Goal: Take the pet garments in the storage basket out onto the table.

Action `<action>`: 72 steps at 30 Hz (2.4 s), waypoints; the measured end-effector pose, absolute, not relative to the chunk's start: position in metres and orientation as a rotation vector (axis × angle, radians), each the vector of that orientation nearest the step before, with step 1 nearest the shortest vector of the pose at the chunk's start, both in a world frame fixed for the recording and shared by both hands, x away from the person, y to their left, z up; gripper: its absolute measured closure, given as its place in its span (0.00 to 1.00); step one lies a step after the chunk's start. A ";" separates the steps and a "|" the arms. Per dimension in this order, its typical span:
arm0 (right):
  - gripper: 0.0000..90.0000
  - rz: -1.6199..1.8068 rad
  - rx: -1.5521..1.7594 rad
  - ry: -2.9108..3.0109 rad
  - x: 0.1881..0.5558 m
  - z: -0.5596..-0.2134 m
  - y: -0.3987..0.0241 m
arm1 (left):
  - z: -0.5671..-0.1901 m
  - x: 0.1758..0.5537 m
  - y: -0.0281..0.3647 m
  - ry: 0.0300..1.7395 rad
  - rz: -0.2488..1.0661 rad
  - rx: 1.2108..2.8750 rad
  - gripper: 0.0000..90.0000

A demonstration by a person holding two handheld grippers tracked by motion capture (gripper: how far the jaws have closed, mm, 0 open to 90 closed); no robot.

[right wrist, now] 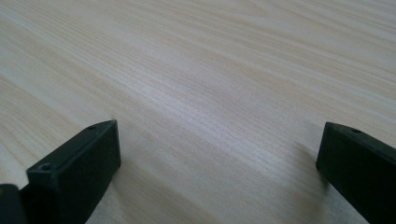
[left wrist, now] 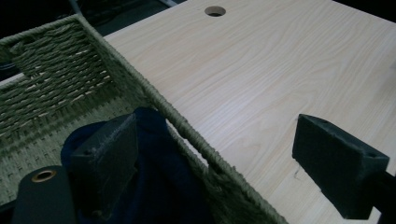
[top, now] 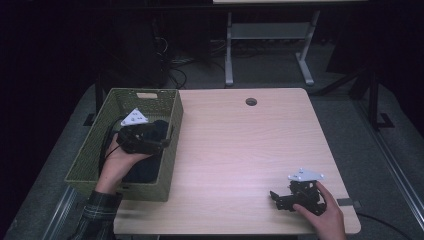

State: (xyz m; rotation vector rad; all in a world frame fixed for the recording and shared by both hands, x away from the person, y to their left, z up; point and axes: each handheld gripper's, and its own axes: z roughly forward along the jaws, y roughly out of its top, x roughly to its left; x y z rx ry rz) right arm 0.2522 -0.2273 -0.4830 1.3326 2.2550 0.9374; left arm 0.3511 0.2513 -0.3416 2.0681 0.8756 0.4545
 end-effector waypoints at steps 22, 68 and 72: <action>0.00 0.937 1.333 2.255 0.252 -0.483 -0.227 | -0.361 0.360 0.293 1.020 0.481 2.092 0.15; 0.00 0.939 1.335 2.254 0.252 -0.483 -0.227 | -0.424 0.382 0.286 1.106 0.267 2.444 0.15; 0.00 0.939 1.336 2.254 0.253 -0.483 -0.227 | -0.431 0.383 0.282 1.105 0.225 2.535 0.15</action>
